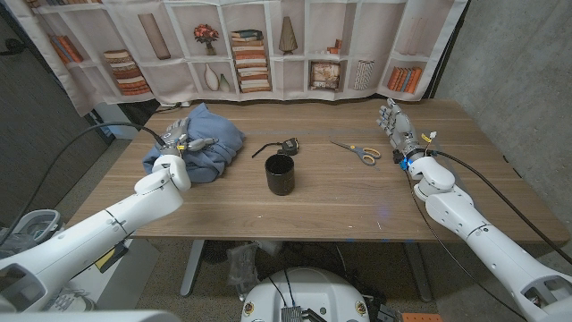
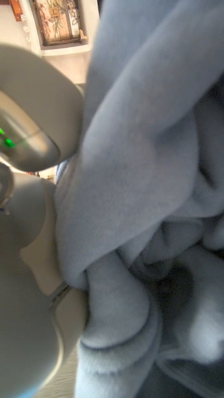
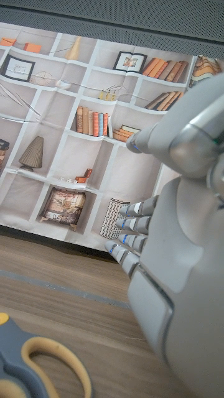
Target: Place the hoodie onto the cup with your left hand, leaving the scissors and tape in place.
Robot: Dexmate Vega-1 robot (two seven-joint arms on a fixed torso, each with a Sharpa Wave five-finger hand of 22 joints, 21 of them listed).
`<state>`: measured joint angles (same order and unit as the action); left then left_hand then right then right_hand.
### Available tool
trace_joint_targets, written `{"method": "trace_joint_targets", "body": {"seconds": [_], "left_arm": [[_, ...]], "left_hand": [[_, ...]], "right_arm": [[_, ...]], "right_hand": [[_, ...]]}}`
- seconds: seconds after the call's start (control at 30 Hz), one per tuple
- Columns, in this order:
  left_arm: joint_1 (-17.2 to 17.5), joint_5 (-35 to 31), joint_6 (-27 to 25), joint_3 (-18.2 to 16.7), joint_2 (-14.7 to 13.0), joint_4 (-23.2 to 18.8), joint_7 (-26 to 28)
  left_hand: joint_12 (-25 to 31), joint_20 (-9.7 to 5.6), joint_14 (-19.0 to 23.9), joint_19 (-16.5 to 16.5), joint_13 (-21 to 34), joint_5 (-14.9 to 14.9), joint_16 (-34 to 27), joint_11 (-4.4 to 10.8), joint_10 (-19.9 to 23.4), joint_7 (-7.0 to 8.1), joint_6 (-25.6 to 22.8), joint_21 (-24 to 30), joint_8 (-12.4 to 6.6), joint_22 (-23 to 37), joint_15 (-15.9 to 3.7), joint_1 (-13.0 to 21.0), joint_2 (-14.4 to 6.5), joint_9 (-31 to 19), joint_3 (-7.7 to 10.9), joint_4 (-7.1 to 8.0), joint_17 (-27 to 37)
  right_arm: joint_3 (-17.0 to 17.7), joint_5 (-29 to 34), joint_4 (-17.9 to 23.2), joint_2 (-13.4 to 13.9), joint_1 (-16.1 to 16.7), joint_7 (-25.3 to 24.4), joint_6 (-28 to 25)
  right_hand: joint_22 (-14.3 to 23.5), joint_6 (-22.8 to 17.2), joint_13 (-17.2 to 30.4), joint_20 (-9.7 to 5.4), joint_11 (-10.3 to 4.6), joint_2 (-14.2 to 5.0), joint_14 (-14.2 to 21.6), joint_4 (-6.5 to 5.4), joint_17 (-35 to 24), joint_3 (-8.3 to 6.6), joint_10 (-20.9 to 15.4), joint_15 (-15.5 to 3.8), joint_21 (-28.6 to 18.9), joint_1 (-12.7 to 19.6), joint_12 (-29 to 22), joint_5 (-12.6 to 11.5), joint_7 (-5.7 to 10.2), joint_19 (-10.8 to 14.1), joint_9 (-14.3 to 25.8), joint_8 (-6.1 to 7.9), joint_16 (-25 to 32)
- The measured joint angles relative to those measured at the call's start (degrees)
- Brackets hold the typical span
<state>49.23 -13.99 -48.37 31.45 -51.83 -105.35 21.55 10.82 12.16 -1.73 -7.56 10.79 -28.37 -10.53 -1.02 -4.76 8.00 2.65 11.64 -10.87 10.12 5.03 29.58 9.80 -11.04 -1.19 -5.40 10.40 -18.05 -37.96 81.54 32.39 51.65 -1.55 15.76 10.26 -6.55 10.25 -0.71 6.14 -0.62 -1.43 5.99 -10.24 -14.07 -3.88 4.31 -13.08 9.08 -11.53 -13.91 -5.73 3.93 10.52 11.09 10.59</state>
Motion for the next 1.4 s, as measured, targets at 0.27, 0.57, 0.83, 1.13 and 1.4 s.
{"method": "trace_joint_targets", "body": {"seconds": [0.27, 0.57, 0.83, 1.13, 1.4], "left_arm": [[-0.7, 1.1, 0.6, 0.9, 1.0, 1.8, 0.2], [-1.3, 2.6, 1.2, 1.5, 2.2, 4.1, 0.6], [-1.5, 4.0, 2.5, 1.4, 3.1, 5.9, 0.9], [-2.6, 6.2, 3.8, 1.6, 3.4, 7.4, 0.1], [-4.6, 7.1, 2.9, 3.0, 3.4, 7.9, -2.4]], "left_hand": [[0.0, 0.00, 0.0, 0.0, 0.0, 0.0, 0.0, 0.00, 0.0, 0.00, 0.0, 0.0, 0.00, 0.0, 0.00, 0.0, 0.0, 0.0, -0.22, -0.22, 0.0], [0.2, -0.01, 0.2, 0.0, 0.0, 0.4, 0.0, 0.15, -0.2, -0.01, 0.0, 0.0, 0.00, 0.0, -0.21, 0.0, 0.0, 0.0, -0.35, -0.34, 0.0], [0.4, -0.33, 3.0, -3.3, 0.0, 0.5, -0.9, 0.95, -0.1, 0.80, 1.3, 0.8, 0.00, 0.2, -0.75, 0.9, -0.9, 0.0, -1.14, -0.80, 0.0], [0.4, -0.26, 5.1, -10.6, 0.2, 0.5, -1.2, 1.99, 0.1, 1.20, 2.3, 3.0, 0.00, 0.4, -1.06, 3.9, -2.3, -0.3, -1.65, -1.36, 0.0], [1.3, -0.59, 8.2, -13.7, 0.3, 0.4, -1.1, 3.02, 0.9, 1.64, 2.2, 4.9, -1.16, 0.2, -2.10, 11.0, -3.8, -0.6, -0.22, -2.27, 0.0]], "right_arm": [[-0.2, 0.0, -0.6, -0.1, -0.5, 0.4, -0.1], [-0.5, 0.0, -1.2, 0.0, -1.4, 0.9, -0.8], [-0.7, 0.1, -1.3, 0.0, -1.7, 1.0, -1.1], [-0.7, 0.2, -1.3, 0.0, -1.8, 1.0, -1.2], [-0.6, 0.1, -1.3, 0.0, -1.6, 0.9, -1.2]], "right_hand": [[0.0, 0.0, 0.0, 0.22, 0.00, 0.00, 0.0, 0.00, 0.0, 0.00, 0.0, 0.00, 0.0, 0.0, 0.0, 0.0, 0.00, 0.2, 0.0, 0.00, 0.0], [0.0, 0.0, 0.0, 0.42, 0.00, 0.00, 0.0, 0.00, 0.0, 0.00, 0.0, 0.00, 0.0, 0.0, 0.0, 0.0, 0.00, 0.4, 0.0, 0.00, 0.0], [0.0, 0.1, 0.0, 0.41, 0.00, 0.00, 0.2, 0.00, 0.0, 0.00, 0.0, 0.21, 0.0, 0.0, 0.0, 0.0, 0.52, 0.4, 0.0, 0.00, 0.0], [0.0, 0.1, 0.0, 0.41, 0.00, 0.00, 0.2, 0.00, 0.0, 0.00, 0.0, 0.21, 0.0, 0.0, 0.0, 0.0, 0.52, 0.4, 0.0, 0.00, 0.0], [0.0, 0.1, 0.0, 0.62, -0.32, 0.00, 0.2, 0.13, 0.0, 0.13, -0.3, 0.20, 0.4, 0.0, 0.0, 0.0, 0.51, 0.6, 0.0, 0.00, 0.0]]}}
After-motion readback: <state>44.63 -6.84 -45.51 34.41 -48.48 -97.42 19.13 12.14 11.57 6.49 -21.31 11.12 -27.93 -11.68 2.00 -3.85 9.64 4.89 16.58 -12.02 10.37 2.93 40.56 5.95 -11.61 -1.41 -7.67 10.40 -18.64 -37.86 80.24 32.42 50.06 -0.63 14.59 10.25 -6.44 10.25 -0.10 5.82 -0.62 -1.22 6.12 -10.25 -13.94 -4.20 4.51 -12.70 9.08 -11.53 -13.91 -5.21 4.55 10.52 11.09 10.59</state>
